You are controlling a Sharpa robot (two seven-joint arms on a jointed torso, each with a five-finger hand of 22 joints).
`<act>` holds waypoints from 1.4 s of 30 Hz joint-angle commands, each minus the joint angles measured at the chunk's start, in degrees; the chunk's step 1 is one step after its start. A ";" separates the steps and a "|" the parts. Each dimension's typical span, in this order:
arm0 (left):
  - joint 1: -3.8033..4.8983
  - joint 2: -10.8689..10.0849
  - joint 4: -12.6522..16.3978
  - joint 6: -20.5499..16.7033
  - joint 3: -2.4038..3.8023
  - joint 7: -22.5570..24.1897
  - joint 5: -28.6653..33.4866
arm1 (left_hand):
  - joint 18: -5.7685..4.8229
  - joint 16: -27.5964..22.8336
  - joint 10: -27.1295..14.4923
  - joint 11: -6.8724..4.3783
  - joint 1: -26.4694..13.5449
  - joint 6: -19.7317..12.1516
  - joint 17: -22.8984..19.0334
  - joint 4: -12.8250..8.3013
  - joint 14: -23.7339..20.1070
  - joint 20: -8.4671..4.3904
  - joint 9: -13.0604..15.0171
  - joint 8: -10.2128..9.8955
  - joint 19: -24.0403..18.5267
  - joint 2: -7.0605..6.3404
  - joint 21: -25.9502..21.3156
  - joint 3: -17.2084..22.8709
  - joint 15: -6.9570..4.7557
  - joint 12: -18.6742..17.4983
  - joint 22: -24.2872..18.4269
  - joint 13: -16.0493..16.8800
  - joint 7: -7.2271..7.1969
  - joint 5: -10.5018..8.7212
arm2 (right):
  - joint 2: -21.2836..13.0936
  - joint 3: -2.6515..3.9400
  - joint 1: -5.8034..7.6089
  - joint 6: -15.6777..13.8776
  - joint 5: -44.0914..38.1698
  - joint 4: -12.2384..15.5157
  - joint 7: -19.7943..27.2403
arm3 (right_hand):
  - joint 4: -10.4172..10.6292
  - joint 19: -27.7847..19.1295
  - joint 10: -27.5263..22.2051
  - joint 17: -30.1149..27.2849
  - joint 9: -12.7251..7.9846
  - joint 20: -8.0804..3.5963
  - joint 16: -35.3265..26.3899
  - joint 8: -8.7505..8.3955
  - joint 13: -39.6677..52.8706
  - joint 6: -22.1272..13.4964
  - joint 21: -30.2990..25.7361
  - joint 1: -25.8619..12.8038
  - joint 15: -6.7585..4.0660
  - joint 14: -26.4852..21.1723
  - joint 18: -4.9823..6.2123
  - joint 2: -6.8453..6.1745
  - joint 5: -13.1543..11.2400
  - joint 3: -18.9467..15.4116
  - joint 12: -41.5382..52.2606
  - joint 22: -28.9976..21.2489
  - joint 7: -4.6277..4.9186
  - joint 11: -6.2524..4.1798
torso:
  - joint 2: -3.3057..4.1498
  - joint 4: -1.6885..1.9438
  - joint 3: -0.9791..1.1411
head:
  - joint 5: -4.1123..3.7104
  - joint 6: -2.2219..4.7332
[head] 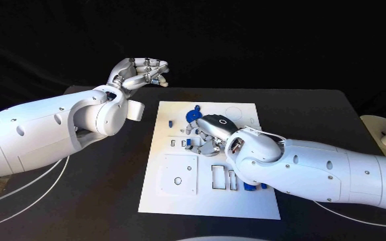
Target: Assemble the parts on the task board
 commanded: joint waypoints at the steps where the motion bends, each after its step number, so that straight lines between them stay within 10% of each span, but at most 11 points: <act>1: -0.01 0.09 -0.44 3.23 -0.02 -4.92 -4.20 | 0.23 1.11 2.24 -0.47 -3.34 -0.18 0.83 1.38 0.83 -0.02 0.28 -0.12 -0.19 -0.24 0.46 -1.29 -0.17 1.27 0.02 0.75 -0.20 -0.35 | -1.52 0.27 0.92 -7.47 6.03 1.21 10.12 | -0.08 6.11 -0.33 9.27 0.05 0.43 -0.31 0.16 4.39 0.34 0.27 1.22 0.36 4.67 -0.82 0.60 0.82 0.04 -0.17 15.06 -0.04 0.04 | -0.39 -0.10 -0.06 | -0.02 0.36; 9: -0.06 0.40 -1.73 11.56 -0.12 -22.31 -20.47 | 0.35 13.98 9.83 -3.42 -12.22 3.58 8.96 1.42 8.71 -2.79 2.64 3.21 6.48 2.28 7.45 -5.08 -3.17 10.03 3.52 6.92 -2.44 -0.23 | -8.65 0.49 5.91 -0.17 33.81 3.22 24.94 | -1.18 3.88 -2.98 6.39 0.33 0.19 -1.86 1.25 1.67 1.45 -3.05 4.13 0.10 3.83 0.16 2.55 3.49 2.64 -3.44 12.55 -0.15 -0.19 | -1.59 -0.48 -0.25 | 0.15 0.73; 11: -0.06 0.57 -1.87 15.34 -0.10 -27.40 -25.53 | 0.24 27.35 10.04 -4.30 -15.40 3.94 22.14 1.29 14.67 -3.99 4.03 4.77 8.65 4.05 12.09 -5.86 -4.27 14.38 6.48 10.64 -3.54 0.02 | -10.75 0.51 7.00 1.44 38.49 3.46 25.96 | -1.11 3.93 -2.89 6.51 0.45 0.18 -1.83 1.58 1.71 1.76 -2.99 3.95 0.09 3.87 0.14 2.55 3.88 2.66 -3.37 12.61 -0.19 -0.20 | -1.99 -0.63 -0.31 | 0.24 0.62; 18: 0.01 2.72 -2.27 23.35 0.08 -40.90 -39.38 | -4.82 52.21 4.78 -6.04 -20.04 2.96 53.65 1.54 25.87 -5.79 11.31 11.31 19.30 6.03 41.19 -10.16 -6.21 34.51 44.27 29.29 -5.24 -0.39 | -17.82 0.52 9.84 3.72 48.15 2.64 27.14 | -1.03 3.91 -2.92 6.51 0.58 0.15 -1.87 1.91 1.59 1.84 -3.06 3.61 0.05 3.89 0.15 2.28 4.58 2.50 -3.47 12.57 -0.25 -0.25 | -3.01 -0.94 -0.29 | 0.43 0.28; 21: 0.05 4.50 -2.56 25.90 0.11 -45.54 -44.62 | -5.48 53.55 6.48 -6.24 -20.39 2.37 55.65 1.94 26.46 -6.15 13.48 12.94 20.60 6.78 44.29 -11.06 -6.25 45.54 48.96 40.79 -5.77 -0.30 | -19.67 0.51 10.46 3.75 49.81 1.05 26.99 | -1.04 3.86 -3.02 6.52 0.61 0.14 -1.87 1.97 1.47 1.82 -3.14 3.56 0.03 3.89 0.17 2.17 4.76 2.45 -3.61 12.51 -0.27 -0.27 | -3.30 -1.11 -0.15 | 0.49 0.06; 25: 0.09 6.78 -2.87 28.61 -0.02 -49.64 -50.14 | -5.98 54.37 6.80 -6.76 -22.29 2.12 56.87 1.77 26.83 -6.33 16.15 14.82 21.43 7.59 46.40 -12.90 -6.51 51.53 52.23 47.08 -6.08 -0.27 | -20.68 0.50 10.81 3.42 51.63 -0.96 27.15 | -1.10 1.57 -5.47 3.68 0.69 0.11 -3.43 2.08 -1.05 1.17 -6.69 3.34 0.04 3.03 1.16 1.61 5.20 2.24 -6.62 9.92 -0.20 -0.24 | -3.56 -1.32 0.06 | 0.71 -0.25; 29: 0.12 8.93 -3.32 30.53 -0.19 -51.92 -53.85 | -6.33 55.12 7.13 -6.99 -23.02 2.05 58.01 1.76 27.19 -6.46 18.13 16.04 22.06 7.96 47.72 -14.46 -6.66 54.20 54.46 50.01 -6.31 -0.37 | -20.88 0.47 10.95 2.46 54.33 -2.40 28.17 | -1.40 -4.71 -12.96 -3.78 0.98 0.25 -8.53 2.42 -9.50 -0.87 -16.94 3.79 0.24 0.22 3.62 1.51 4.89 2.74 -16.65 2.68 0.18 0.03 | -3.75 -1.29 0.28 | 0.79 -0.67; 35: 0.23 12.26 -4.59 31.51 -0.68 -53.76 -57.02 | -6.55 55.93 7.90 -7.18 -23.68 2.22 59.24 1.74 27.59 -6.50 19.51 16.82 22.47 8.92 48.52 -15.24 -6.81 56.34 55.81 52.33 -6.59 -0.31 | -20.31 0.40 11.03 0.51 57.47 -4.00 29.66 | -1.39 -22.77 -25.56 -26.77 1.28 1.19 -28.69 2.65 -25.40 -4.68 -48.89 4.32 1.33 -11.76 9.55 1.01 5.01 4.50 -35.05 -19.69 1.18 1.17 | -3.79 -1.17 0.42 | 1.00 -1.16; 42: 0.36 15.26 -6.28 34.05 -1.18 -54.68 -57.84 | -6.71 56.34 8.30 -7.25 -24.21 2.04 59.87 1.75 27.79 -6.53 20.27 17.00 22.78 9.52 49.08 -15.57 -6.88 57.51 56.79 53.61 -6.65 -0.31 | -19.55 0.38 11.05 -0.88 59.04 -5.25 30.17 | -1.36 -24.44 -26.49 -37.65 1.36 2.26 -47.31 4.65 -38.57 -6.25 -60.88 4.32 2.31 -17.93 9.62 -0.42 5.52 6.91 -46.14 -29.62 1.81 2.01 | -3.66 -1.39 0.32 | 1.43 -1.67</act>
